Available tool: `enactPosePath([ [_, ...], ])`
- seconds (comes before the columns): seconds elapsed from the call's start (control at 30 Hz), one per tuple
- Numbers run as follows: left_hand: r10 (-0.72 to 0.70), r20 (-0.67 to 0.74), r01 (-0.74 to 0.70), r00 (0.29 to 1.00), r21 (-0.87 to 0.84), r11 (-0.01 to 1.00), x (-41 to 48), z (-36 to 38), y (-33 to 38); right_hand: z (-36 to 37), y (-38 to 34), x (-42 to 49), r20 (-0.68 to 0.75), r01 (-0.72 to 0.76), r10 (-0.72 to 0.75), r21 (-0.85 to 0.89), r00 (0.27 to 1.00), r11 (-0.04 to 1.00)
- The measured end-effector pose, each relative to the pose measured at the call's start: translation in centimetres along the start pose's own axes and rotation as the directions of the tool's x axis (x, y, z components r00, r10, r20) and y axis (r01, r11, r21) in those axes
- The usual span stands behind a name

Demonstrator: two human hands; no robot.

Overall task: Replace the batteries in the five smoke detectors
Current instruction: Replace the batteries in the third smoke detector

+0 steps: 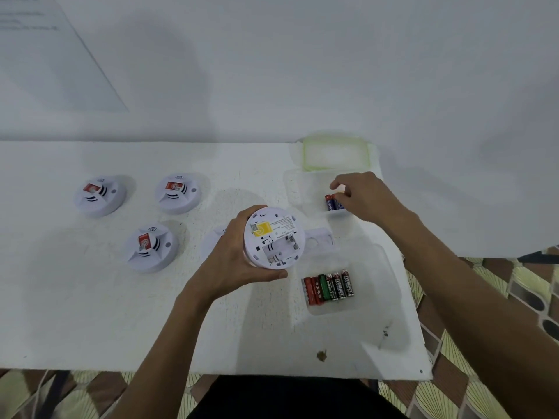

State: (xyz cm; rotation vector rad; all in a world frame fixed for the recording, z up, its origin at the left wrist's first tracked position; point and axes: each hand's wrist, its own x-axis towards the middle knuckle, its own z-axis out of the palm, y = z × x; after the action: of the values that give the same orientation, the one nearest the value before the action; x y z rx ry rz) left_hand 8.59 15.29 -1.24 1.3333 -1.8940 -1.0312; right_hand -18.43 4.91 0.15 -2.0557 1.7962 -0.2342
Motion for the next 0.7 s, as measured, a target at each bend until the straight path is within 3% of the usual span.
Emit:
enactPosePath([
  [0.13,-0.013,-0.007,0.013,1.0,0.004,1.0,0.1,-0.2,0.1,0.6,0.6,3.3,0.195,0.002,0.03,-0.162,0.98,0.987],
  [0.3,-0.036,-0.023,0.036,0.999,-0.006,0.999,0.1,-0.3,-0.2,0.7,0.7,4.0,0.223,-0.028,0.055,-0.119,0.973,0.993],
  [0.47,-0.04,-0.036,0.04,0.999,-0.004,0.999,0.2,-0.3,-0.7,1.4,1.0,3.4,0.133,0.026,-0.037,0.088,0.99,0.996],
  [0.57,-0.032,-0.051,0.032,0.998,-0.002,0.999,0.4,-0.3,-0.6,1.4,0.4,2.0,-0.011,0.057,-0.056,0.326,0.998,0.944],
  [0.7,-0.025,-0.068,0.026,0.997,0.01,1.0,0.7,-0.2,-0.6,0.8,-1.4,-0.8,-0.226,0.142,-0.025,0.516,0.974,0.845],
])
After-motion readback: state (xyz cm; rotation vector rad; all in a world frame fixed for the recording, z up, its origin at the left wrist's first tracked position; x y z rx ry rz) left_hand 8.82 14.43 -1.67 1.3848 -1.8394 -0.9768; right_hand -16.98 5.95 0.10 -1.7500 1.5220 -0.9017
